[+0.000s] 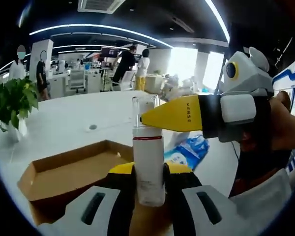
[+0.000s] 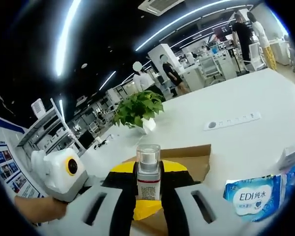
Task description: Operate the shoe box by opening the lid, removing the specified soft item, and placing it in the target area until the item is outside and the box remains undamaged.
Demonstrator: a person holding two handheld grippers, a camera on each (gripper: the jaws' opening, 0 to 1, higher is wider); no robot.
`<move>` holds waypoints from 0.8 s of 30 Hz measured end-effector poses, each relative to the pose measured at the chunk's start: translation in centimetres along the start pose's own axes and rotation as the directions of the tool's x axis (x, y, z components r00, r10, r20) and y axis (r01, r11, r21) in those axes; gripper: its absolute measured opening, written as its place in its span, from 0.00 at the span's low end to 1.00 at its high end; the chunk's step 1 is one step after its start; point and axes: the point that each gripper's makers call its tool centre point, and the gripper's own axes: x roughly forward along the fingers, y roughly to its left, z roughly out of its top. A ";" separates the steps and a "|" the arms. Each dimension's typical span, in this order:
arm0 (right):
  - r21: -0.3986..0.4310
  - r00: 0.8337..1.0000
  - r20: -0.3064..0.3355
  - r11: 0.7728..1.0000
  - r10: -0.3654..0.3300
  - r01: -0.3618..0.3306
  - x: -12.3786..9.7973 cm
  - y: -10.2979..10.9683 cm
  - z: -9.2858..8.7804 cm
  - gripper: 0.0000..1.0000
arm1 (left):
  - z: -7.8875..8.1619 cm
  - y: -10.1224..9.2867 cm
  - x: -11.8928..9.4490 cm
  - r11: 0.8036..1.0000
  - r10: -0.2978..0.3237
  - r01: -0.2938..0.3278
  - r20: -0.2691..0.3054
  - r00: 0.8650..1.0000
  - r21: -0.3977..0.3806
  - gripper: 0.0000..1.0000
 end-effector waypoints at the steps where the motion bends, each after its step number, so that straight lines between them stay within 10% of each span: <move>1: 0.001 1.000 -0.006 1.000 0.002 -0.002 0.0 0.0 -0.1 0.15 | -0.1 0.0 0.0 1.000 -0.004 0.004 -0.002 1.000 0.003 0.21; 17: -0.018 0.984 -0.176 0.999 0.042 -0.046 -1.7 0.0 -1.5 0.24 | -2.4 -0.4 -0.8 0.973 -0.029 0.056 -0.122 0.992 0.225 0.21; 24: -0.012 0.964 -0.260 0.998 0.056 -0.061 -2.8 -0.3 -2.1 0.27 | -3.4 -0.3 -1.4 0.919 -0.023 0.086 -0.166 0.986 0.386 0.21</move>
